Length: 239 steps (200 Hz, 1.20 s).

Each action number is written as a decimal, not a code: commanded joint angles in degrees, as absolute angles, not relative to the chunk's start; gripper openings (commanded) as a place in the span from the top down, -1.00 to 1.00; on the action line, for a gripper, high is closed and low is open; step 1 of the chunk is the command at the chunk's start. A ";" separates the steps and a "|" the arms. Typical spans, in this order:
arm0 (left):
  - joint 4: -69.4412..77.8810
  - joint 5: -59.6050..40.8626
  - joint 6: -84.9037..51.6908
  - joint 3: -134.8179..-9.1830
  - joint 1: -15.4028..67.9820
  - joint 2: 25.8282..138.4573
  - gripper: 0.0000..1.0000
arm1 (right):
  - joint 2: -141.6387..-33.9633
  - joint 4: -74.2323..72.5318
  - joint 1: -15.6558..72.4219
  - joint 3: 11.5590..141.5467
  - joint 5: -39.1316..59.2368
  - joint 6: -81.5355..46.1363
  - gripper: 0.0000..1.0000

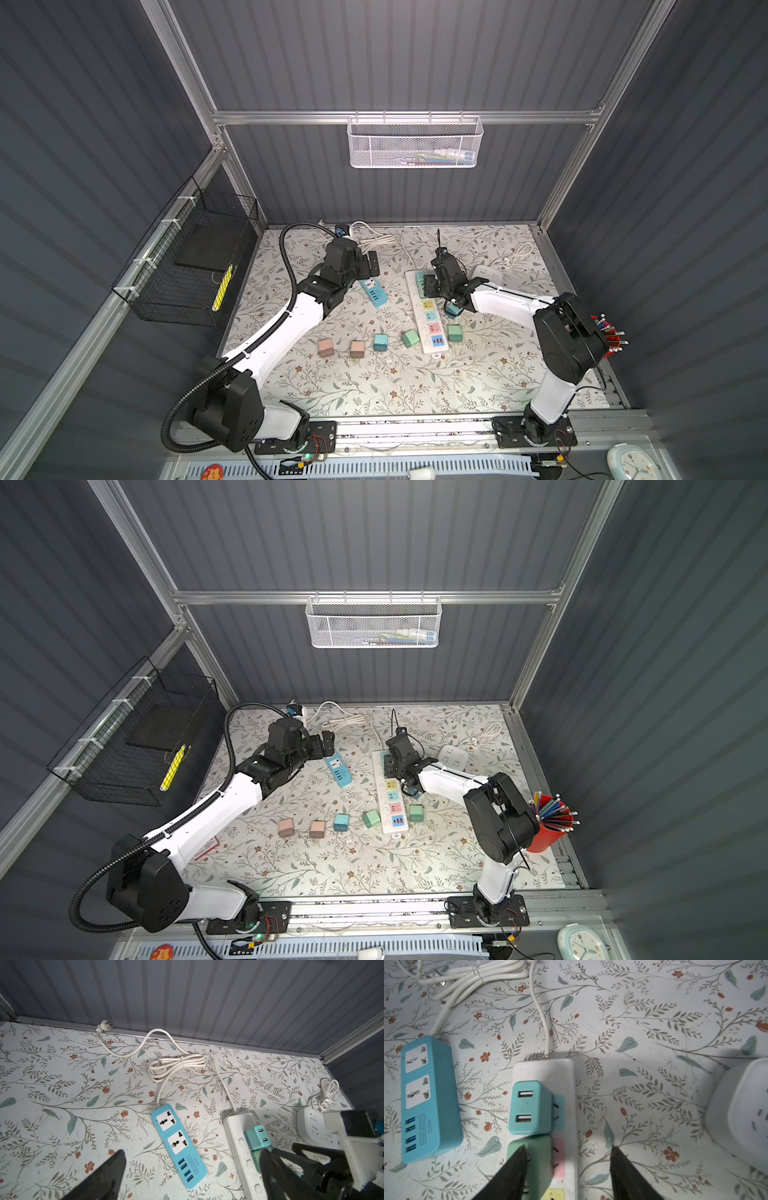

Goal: Insert the plug
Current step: 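Lower the mint adapter with the right gripper into the next socket nearer the robot, then open the right gripper and lift away while left gripper reaches toward a teal cube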

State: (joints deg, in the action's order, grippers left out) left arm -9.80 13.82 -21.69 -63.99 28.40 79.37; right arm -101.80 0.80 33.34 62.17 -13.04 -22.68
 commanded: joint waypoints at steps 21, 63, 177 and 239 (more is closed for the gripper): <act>-9.49 12.58 -21.97 -64.33 28.47 80.94 -1.00 | -97.53 8.92 33.07 60.78 -13.53 -21.21 -0.30; -10.23 11.33 -22.30 -64.70 28.48 81.79 -0.99 | -87.77 9.71 32.65 59.40 -12.64 -21.45 -0.37; -46.22 11.13 -26.65 -65.35 43.88 82.34 -0.86 | -65.68 8.44 31.56 36.92 -10.75 -29.16 -0.81; -52.10 7.69 -27.65 -62.26 49.17 87.79 -0.65 | -59.07 0.89 31.53 31.63 -4.07 -26.66 -0.80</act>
